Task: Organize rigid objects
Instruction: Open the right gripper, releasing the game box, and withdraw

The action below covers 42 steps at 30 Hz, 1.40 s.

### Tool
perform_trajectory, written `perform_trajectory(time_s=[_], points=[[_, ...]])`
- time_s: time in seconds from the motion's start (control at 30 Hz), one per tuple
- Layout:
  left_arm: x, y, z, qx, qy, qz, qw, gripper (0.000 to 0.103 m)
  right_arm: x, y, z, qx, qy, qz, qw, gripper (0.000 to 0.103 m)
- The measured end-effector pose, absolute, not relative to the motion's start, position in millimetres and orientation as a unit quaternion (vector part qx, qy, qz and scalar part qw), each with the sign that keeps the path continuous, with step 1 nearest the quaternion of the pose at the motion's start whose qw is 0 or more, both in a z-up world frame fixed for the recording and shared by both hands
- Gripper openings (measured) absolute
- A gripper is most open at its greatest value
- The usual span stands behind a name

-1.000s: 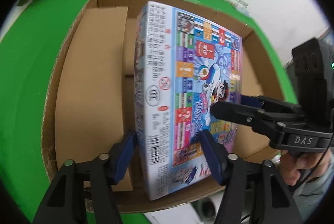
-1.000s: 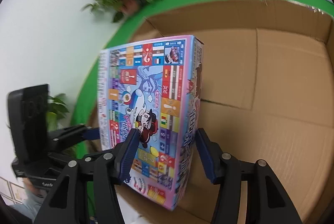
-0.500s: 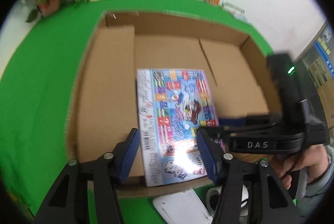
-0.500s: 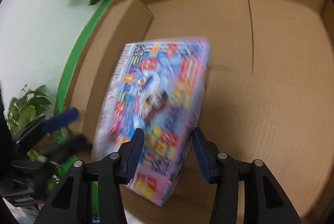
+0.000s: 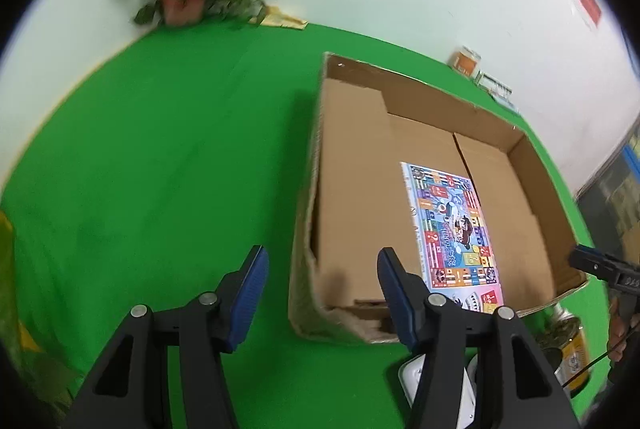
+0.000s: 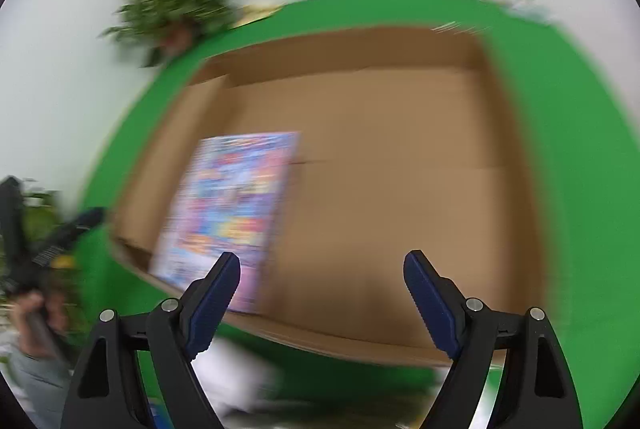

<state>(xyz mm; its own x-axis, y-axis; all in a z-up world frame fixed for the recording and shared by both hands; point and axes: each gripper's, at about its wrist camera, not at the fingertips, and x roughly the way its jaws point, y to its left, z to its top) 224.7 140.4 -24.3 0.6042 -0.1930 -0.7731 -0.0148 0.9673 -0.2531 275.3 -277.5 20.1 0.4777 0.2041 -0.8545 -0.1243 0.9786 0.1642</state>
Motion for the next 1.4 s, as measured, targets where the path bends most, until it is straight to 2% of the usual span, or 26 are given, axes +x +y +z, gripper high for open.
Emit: perform_trajectory(time_s=[0.07, 0.1, 0.13, 0.2, 0.23, 0.27, 0.3, 0.4, 0.5, 0.77, 0.83, 0.87, 0.9, 0.93, 0.97, 1.0, 1.03, 1.07, 1.1, 1.17, 1.4], points=[[226.6, 141.9, -32.7, -0.129, 0.45, -0.059, 0.882, 0.056, 270.0, -299.0, 20.9, 0.022, 0.503, 0.059, 0.862, 0.081], [227.9, 141.2, -37.7, -0.131, 0.458, -0.064, 0.877, 0.056, 268.9, -311.4, 17.9, 0.016, 0.508, 0.036, 0.86, 0.072], [228.7, 141.1, -42.6, -0.132, 0.467, -0.065, 0.872, 0.047, 268.5, -318.4, 15.0, 0.011, 0.514, 0.024, 0.857, 0.066], [228.7, 141.8, -46.7, -0.142, 0.472, -0.072, 0.867, 0.034, 266.7, -326.5, 2.6, 0.007, 0.535, 0.016, 0.845, 0.044], [227.8, 141.4, -44.8, -0.145, 0.471, -0.076, 0.867, 0.024, 264.2, -324.3, -3.9, 0.004, 0.544, 0.023, 0.839, 0.039], [227.2, 139.7, -44.2, -0.146, 0.471, -0.082, 0.866, 0.021, 259.7, -323.6, -7.2, -0.001, 0.548, 0.029, 0.836, 0.028], [226.2, 137.7, -42.8, -0.139, 0.471, -0.078, 0.868, 0.018, 255.7, -318.8, -13.3, -0.013, 0.552, 0.036, 0.833, 0.021], [222.7, 131.7, -40.6, -0.12, 0.475, -0.072, 0.869, 0.015, 245.1, -315.4, -15.2, -0.027, 0.538, 0.04, 0.841, 0.013], [219.6, 127.4, -38.4, -0.107, 0.481, -0.066, 0.868, 0.013, 244.4, -314.4, -15.3, -0.031, 0.539, 0.04, 0.841, 0.01], [200.1, 121.3, -34.8, -0.098, 0.488, -0.046, 0.866, 0.013, 242.7, -307.7, -18.8, -0.037, 0.543, 0.042, 0.838, 0.009], [198.7, 118.7, -31.7, -0.088, 0.481, -0.042, 0.871, 0.016, 238.5, -305.5, -18.3, -0.034, 0.54, 0.038, 0.84, 0.011], [198.4, 118.0, -27.6, -0.085, 0.475, -0.036, 0.875, 0.016, 237.6, -306.3, -15.5, -0.032, 0.536, 0.036, 0.843, 0.018], [196.8, 116.9, -21.5, -0.082, 0.465, -0.032, 0.881, 0.016, 231.0, -304.5, -9.0, -0.027, 0.523, 0.039, 0.851, 0.044], [191.6, 113.3, -9.8, -0.073, 0.442, -0.034, 0.893, 0.019, 224.0, -302.6, -2.2, -0.02, 0.507, 0.047, 0.86, 0.063], [186.6, 108.0, 0.6, -0.061, 0.424, -0.034, 0.903, 0.024, 214.0, -300.3, 9.3, -0.009, 0.479, 0.058, 0.876, 0.096], [180.6, 101.3, 11.6, -0.045, 0.404, -0.031, 0.913, 0.046, 203.1, -298.5, 22.3, 0.0, 0.447, 0.065, 0.892, 0.102], [170.8, 91.8, 26.4, -0.024, 0.374, -0.02, 0.927, 0.079, 189.9, -293.8, 35.9, 0.001, 0.419, 0.069, 0.905, 0.102], [164.6, 85.3, 36.4, -0.014, 0.351, -0.01, 0.936, 0.091, 181.7, -288.0, 43.8, -0.001, 0.409, 0.072, 0.91, 0.102], [153.5, 77.2, 48.5, -0.005, 0.315, -0.003, 0.949, 0.097, 174.5, -284.7, 49.4, 0.0, 0.402, 0.075, 0.912, 0.102], [139.2, 63.6, 62.9, 0.005, 0.279, -0.009, 0.96, 0.1, 159.7, -275.6, 59.2, 0.005, 0.393, 0.082, 0.916, 0.102], [121.6, 29.0, 64.4, -0.022, 0.3, -0.055, 0.952, 0.101, 105.0, -257.2, 66.9, 0.012, 0.403, 0.109, 0.908, 0.102]])
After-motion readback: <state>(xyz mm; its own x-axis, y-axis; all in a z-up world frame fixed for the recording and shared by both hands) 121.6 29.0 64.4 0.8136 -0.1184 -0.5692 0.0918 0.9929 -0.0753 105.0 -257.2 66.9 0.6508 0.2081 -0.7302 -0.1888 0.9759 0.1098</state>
